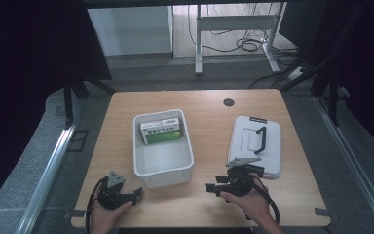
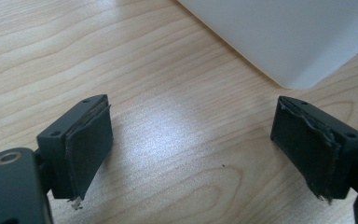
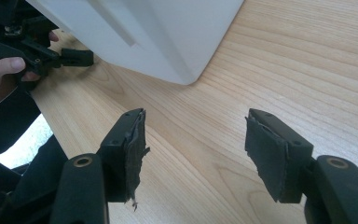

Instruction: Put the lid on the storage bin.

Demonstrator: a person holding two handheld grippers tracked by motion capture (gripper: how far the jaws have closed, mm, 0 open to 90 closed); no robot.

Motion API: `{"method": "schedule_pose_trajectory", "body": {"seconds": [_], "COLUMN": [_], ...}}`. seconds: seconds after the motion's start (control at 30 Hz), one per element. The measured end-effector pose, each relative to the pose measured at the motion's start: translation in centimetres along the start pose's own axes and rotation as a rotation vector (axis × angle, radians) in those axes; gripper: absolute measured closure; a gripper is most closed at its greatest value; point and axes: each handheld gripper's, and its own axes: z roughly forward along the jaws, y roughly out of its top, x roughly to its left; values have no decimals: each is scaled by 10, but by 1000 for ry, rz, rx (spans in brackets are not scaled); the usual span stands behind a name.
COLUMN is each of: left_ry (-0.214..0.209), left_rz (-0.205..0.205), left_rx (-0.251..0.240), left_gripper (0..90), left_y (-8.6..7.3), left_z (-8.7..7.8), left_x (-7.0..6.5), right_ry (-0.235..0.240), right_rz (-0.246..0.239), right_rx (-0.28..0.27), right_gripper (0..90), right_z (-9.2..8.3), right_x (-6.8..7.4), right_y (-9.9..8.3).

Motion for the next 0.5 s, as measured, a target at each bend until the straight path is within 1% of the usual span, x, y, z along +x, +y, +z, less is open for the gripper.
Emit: {"method": "schedule_pose_trajectory", "body": {"seconds": [0.07,0.2,0.3,0.33,0.5], "left_ry": [4,8,2,-7,-6], "left_rz": [-3,-8,-2,6,5], "left_rx": [0,-7,-8,-8,-8], "left_gripper": [128,153,161,161,162], "left_y": [0,-1,-2,-3,-4], "left_z": [0,-1,-2,-3,-4], "left_x": [0,-2,-2,-1,-2], "right_ry": [-14,-20,-28,-31,-42], "right_rz": [2,14,19,21,16], "right_rx": [4,13,13,13,24], "right_gripper": [382,382,382,382,382], "right_z": [0,0,2,3,6], "right_x": [-1,-4,-5,-5,-4], "right_y": [-1,-2,0,1,1]}}
